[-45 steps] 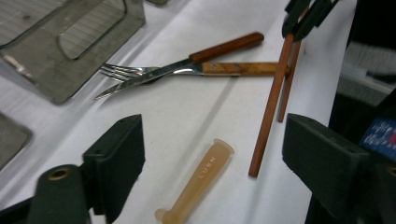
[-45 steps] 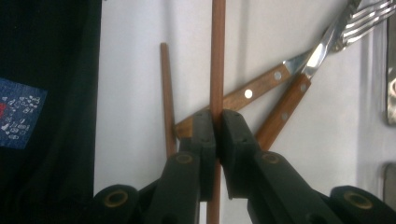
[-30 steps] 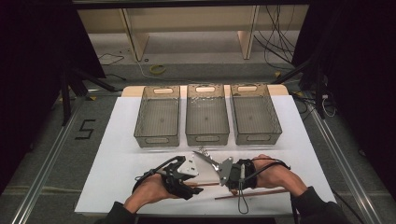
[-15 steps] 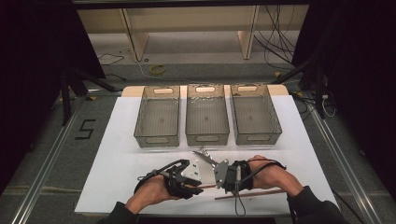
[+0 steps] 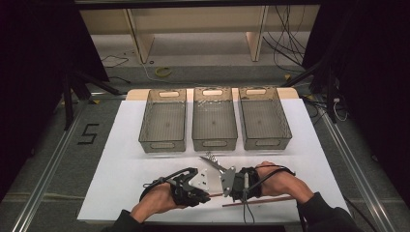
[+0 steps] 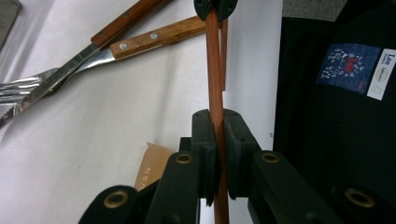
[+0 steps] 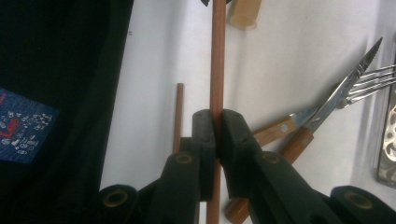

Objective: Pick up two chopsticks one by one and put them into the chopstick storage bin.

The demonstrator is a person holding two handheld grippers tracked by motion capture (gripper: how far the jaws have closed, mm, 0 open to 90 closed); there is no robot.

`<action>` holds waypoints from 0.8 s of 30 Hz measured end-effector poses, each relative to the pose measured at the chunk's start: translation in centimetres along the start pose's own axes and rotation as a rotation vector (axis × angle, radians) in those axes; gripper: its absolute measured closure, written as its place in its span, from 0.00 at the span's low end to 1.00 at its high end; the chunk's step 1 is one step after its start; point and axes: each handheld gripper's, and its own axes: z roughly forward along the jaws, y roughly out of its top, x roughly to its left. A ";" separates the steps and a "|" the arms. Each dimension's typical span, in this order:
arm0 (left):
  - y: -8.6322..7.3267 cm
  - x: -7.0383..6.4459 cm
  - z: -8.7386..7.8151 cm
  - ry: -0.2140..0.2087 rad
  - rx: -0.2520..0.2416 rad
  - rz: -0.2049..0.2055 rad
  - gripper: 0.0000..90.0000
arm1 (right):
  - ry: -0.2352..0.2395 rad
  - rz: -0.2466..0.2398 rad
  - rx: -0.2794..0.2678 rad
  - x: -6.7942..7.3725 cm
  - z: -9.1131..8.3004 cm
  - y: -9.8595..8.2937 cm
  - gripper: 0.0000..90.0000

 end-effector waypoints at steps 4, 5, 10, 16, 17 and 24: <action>-0.1 0.0 0.0 0.007 -0.020 0.001 0.93 | 0.002 0.007 0.005 0.0 -0.2 -0.1 0.94; -0.1 0.0 -0.1 0.010 -0.021 0.002 0.93 | -0.001 0.023 0.002 -0.1 -0.4 -0.2 0.91; -0.4 0.5 -0.5 0.022 -0.032 -0.021 0.94 | -0.020 0.061 -0.020 -0.3 -0.9 -0.6 0.80; -1.2 1.3 -0.9 0.061 -0.058 -0.056 0.94 | -0.105 0.177 -0.098 -0.9 -2.6 -1.8 0.60; -1.3 1.5 -1.0 0.063 -0.066 -0.067 0.94 | -0.115 0.193 -0.108 -0.9 -2.9 -2.1 0.60; -2.3 3.0 -2.2 0.123 -0.135 -0.162 0.94 | -0.132 0.303 -0.184 -0.4 -4.1 -4.6 0.50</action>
